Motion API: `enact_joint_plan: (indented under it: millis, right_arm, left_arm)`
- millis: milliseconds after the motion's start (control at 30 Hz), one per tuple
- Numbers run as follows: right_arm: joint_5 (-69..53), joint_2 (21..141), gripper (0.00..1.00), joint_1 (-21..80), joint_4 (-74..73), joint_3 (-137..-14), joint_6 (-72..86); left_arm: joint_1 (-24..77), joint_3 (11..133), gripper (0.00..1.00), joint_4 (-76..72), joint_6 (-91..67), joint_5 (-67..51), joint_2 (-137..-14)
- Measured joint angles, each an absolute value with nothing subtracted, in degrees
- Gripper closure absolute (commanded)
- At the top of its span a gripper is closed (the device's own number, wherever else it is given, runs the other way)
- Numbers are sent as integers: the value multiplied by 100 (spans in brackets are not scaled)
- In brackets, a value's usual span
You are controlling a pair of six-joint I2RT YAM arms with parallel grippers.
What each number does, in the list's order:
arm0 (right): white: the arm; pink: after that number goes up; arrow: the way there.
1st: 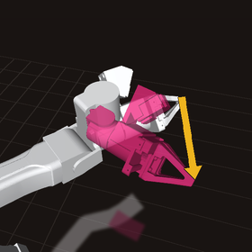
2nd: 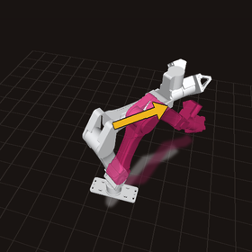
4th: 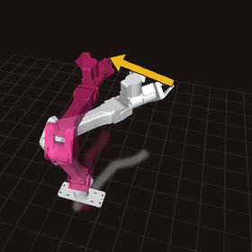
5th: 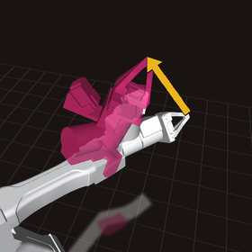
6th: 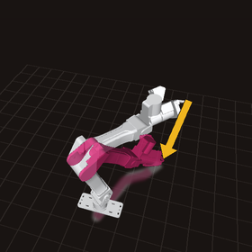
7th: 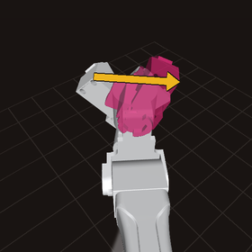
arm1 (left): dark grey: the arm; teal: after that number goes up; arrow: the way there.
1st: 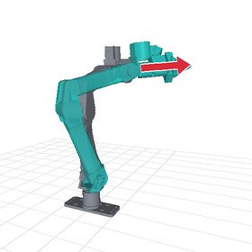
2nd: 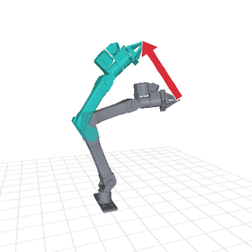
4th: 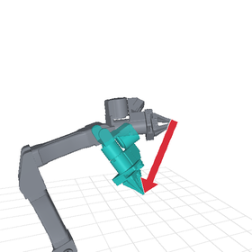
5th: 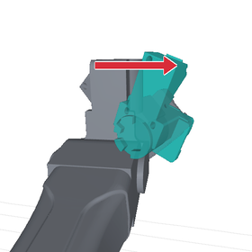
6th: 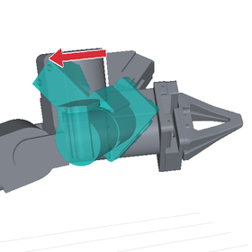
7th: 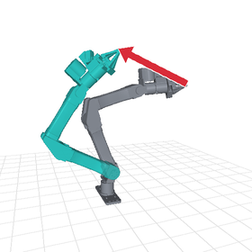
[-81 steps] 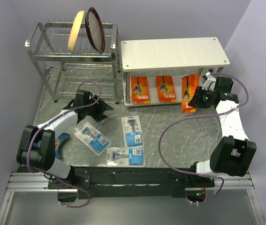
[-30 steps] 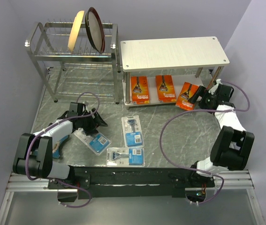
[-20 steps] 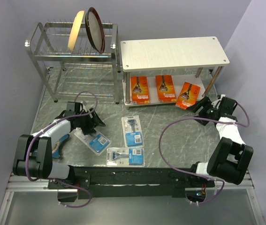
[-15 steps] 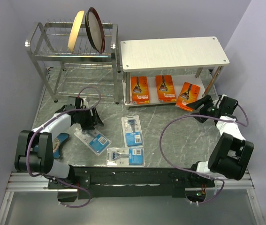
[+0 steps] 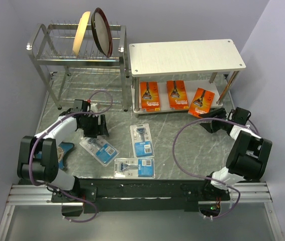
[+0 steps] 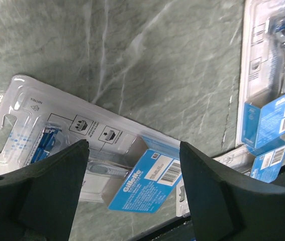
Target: Place and organize the shaving razors onto the shelf
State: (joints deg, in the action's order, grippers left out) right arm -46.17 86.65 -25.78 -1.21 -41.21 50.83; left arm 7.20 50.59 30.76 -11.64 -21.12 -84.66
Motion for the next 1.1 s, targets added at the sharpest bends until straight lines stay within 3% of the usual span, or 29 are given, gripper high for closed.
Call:
enact_joint_plan:
  millis: [433, 633, 700, 1100]
  right_arm:
    - [-4676, 9113, 73, -2578, 657, -4128, 5494]
    - [-4803, 9397, 79, -2609, 563, -4359, 5419]
    - [-4814, 9435, 85, -2659, 493, -4517, 5341]
    - [-4917, 9961, 83, -3070, -224, -5651, 4506]
  left_arm:
    - [845, 5059, 18, 3135, -1127, -2099, -8652]
    - [1000, 5059, 16, 3138, -1125, -2005, -8652]
    - [1039, 5059, 16, 3138, -1125, -1986, -8652]
    - [1120, 5061, 15, 3135, -1122, -1955, -8713]
